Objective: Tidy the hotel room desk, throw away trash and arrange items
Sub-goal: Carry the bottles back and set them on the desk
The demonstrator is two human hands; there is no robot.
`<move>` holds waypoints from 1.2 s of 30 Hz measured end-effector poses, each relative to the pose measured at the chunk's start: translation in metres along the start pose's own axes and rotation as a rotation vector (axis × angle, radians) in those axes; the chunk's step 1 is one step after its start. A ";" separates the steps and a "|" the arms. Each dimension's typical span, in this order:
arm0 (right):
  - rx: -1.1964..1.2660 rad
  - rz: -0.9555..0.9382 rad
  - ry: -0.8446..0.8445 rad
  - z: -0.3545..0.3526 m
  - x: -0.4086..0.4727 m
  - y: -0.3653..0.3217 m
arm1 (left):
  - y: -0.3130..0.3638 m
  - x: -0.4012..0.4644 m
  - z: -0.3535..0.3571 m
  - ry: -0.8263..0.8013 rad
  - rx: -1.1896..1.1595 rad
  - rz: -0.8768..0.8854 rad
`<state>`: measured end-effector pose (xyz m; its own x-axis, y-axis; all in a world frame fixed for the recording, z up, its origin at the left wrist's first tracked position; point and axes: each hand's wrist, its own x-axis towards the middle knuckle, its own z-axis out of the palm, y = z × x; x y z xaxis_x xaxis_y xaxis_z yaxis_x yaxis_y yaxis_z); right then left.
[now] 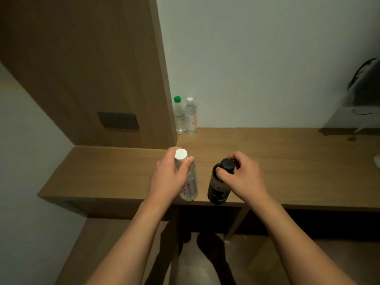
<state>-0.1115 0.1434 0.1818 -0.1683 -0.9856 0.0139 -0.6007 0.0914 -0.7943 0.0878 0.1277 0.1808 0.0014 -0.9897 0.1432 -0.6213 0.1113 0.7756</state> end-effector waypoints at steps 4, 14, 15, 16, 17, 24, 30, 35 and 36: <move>-0.003 0.017 0.019 -0.017 0.018 0.014 | 0.017 0.022 0.019 -0.042 0.062 0.017; -0.041 0.050 0.008 -0.013 0.100 0.033 | 0.003 0.105 0.049 -0.117 0.332 0.089; -0.045 0.056 0.004 -0.010 0.111 0.033 | 0.000 0.118 0.052 -0.137 0.308 0.065; -0.049 0.059 0.001 -0.007 0.124 0.034 | -0.004 0.131 0.055 -0.150 0.291 0.048; -0.055 0.060 0.000 -0.003 0.137 0.034 | -0.007 0.144 0.057 -0.154 0.292 0.041; -0.110 0.094 0.025 0.015 0.218 0.030 | -0.015 0.238 0.070 -0.198 0.342 0.086; -0.139 0.122 0.030 0.019 0.267 0.041 | -0.013 0.301 0.089 -0.236 0.388 0.137; -0.103 0.189 -0.012 0.022 0.305 0.062 | -0.019 0.350 0.120 -0.316 0.623 0.228; -0.109 0.201 -0.024 0.022 0.313 0.067 | -0.022 0.358 0.126 -0.323 0.660 0.236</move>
<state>-0.1870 -0.1617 0.1199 -0.2750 -0.9490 -0.1540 -0.6377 0.2999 -0.7094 0.0032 -0.2406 0.1378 -0.3548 -0.9349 -0.0055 -0.9155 0.3463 0.2050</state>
